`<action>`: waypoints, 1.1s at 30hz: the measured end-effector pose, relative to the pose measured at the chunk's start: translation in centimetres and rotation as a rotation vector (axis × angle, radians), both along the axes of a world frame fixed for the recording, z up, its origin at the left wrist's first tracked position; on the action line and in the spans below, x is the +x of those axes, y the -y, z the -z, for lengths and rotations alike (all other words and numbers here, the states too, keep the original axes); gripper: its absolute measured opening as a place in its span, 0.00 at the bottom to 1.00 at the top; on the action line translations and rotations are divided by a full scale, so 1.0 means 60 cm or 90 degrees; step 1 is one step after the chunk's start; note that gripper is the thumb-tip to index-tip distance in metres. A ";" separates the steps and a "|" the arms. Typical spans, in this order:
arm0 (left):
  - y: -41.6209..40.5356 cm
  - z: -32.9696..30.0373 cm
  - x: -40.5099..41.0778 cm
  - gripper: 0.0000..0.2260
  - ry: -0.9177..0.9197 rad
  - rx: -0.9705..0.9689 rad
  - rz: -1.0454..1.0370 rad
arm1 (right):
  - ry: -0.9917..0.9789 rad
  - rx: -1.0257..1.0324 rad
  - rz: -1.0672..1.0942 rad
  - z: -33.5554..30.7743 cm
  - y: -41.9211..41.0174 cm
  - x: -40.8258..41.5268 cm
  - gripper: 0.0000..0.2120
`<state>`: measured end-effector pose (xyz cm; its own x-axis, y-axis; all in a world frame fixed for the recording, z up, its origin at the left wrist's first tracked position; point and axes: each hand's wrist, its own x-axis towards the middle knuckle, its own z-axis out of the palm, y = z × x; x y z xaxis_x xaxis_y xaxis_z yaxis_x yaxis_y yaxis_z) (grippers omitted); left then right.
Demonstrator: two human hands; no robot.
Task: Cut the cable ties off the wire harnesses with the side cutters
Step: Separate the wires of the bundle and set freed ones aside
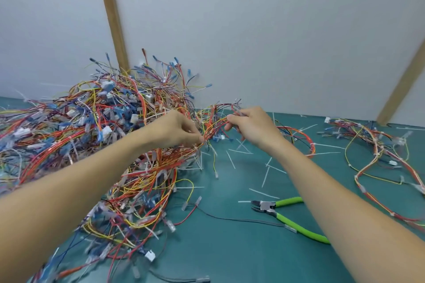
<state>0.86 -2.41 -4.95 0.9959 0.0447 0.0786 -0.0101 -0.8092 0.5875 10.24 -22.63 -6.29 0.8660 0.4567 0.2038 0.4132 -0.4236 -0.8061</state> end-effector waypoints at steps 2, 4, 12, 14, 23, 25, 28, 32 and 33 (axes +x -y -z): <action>0.003 0.007 0.004 0.07 -0.010 0.012 -0.032 | 0.033 -0.015 0.045 0.007 -0.008 0.000 0.14; 0.008 0.013 0.005 0.06 -0.012 0.065 -0.078 | 0.090 -0.023 0.085 0.015 -0.013 0.001 0.18; 0.029 0.003 -0.013 0.04 0.101 0.250 -0.115 | 0.040 -0.042 0.173 0.044 -0.007 0.020 0.13; 0.031 0.005 -0.021 0.04 0.170 0.285 -0.136 | 0.035 -0.126 0.137 0.045 0.003 0.023 0.10; 0.017 0.005 -0.017 0.11 0.164 0.041 -0.125 | 0.260 -0.162 -0.085 0.008 -0.030 -0.002 0.10; 0.011 0.002 -0.019 0.14 0.161 0.016 -0.088 | 0.139 -0.066 -0.101 0.002 -0.029 0.004 0.15; -0.003 -0.003 -0.028 0.13 0.128 0.024 -0.025 | -0.034 0.047 -0.105 -0.003 -0.027 0.012 0.19; -0.011 -0.007 -0.044 0.11 0.129 -0.008 0.022 | 0.056 -0.042 0.083 0.010 -0.035 0.032 0.21; -0.008 -0.012 -0.048 0.11 0.143 -0.043 0.027 | 0.071 -0.081 0.127 0.012 -0.035 0.037 0.20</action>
<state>-2.01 -1.91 -4.22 0.9546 0.0157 0.2973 -0.1804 -0.7637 0.6198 12.46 -20.51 -7.01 0.9167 0.3076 0.2550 0.3950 -0.6009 -0.6949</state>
